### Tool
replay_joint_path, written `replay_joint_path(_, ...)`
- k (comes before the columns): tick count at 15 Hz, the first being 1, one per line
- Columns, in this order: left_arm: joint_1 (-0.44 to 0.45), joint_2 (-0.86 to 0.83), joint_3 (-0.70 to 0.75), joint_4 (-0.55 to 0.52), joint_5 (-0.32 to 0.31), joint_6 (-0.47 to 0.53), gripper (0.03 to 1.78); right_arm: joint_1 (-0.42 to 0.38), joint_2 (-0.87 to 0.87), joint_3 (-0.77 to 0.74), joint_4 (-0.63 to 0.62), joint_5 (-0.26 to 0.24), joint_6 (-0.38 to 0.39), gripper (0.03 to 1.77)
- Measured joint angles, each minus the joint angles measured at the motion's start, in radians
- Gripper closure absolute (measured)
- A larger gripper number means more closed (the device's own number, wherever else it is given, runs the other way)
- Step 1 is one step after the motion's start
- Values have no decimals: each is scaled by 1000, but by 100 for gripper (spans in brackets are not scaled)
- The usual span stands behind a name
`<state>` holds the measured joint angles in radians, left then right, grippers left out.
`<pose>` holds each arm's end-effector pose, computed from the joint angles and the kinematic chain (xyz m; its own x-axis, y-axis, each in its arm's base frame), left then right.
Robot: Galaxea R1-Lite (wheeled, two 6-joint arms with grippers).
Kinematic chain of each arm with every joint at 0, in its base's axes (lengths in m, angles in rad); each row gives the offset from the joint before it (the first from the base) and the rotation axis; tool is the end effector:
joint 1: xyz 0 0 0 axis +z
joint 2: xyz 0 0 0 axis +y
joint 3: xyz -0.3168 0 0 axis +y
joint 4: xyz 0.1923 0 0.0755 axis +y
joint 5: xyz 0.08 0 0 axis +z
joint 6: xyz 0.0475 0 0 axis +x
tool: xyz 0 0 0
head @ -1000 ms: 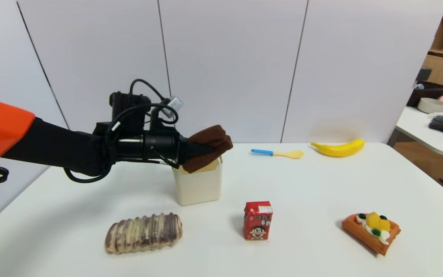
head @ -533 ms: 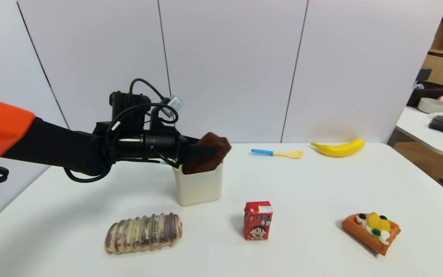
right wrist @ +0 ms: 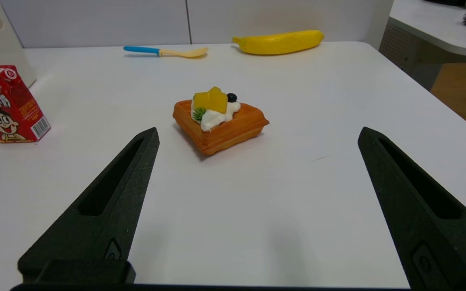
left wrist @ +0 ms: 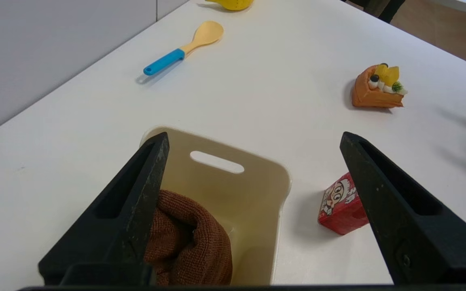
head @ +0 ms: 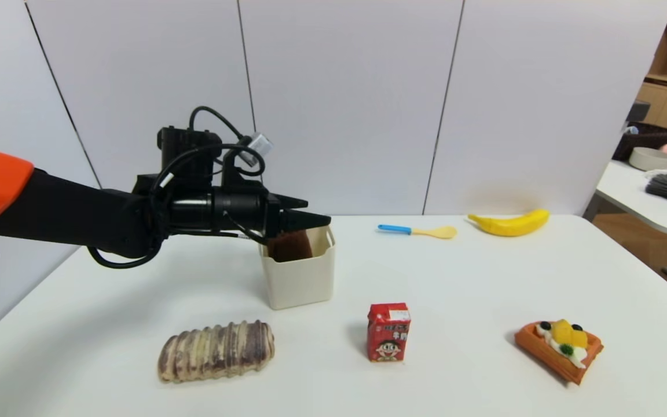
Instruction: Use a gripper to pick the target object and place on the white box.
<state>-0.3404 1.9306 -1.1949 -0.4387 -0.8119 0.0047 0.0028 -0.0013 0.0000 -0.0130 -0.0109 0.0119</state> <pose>0.3773 -0.1702 0.1905 0.3780 -0.9036 -0.2014 0.8850 0.4165 -0.2079 0.0029 -0.0005 0.0772 0.9999 -0.0081 0.0143 0.0079 0.9999 0.0121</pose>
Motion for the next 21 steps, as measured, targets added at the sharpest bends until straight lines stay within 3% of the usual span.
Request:
replay_joint_path(5, 16, -140, -44, 116, 23, 23, 19, 0, 0, 0, 0, 0, 0, 10)
replay_joint_path(9, 95, -323, 8, 309, 99, 121, 16, 0, 0, 0, 0, 0, 0, 10)
replay_joint_path(12, 197, -505, 184, 407, 174, 167, 14, 0, 0, 0, 0, 0, 0, 10)
replay_joint_path(16, 343, -784, 441, 430, 329, 178, 14, 0, 0, 0, 0, 0, 0, 10)
replay_joint_path(21, 451, -1127, 671, 433, 428, 176, 12, 0, 0, 0, 0, 0, 0, 10)
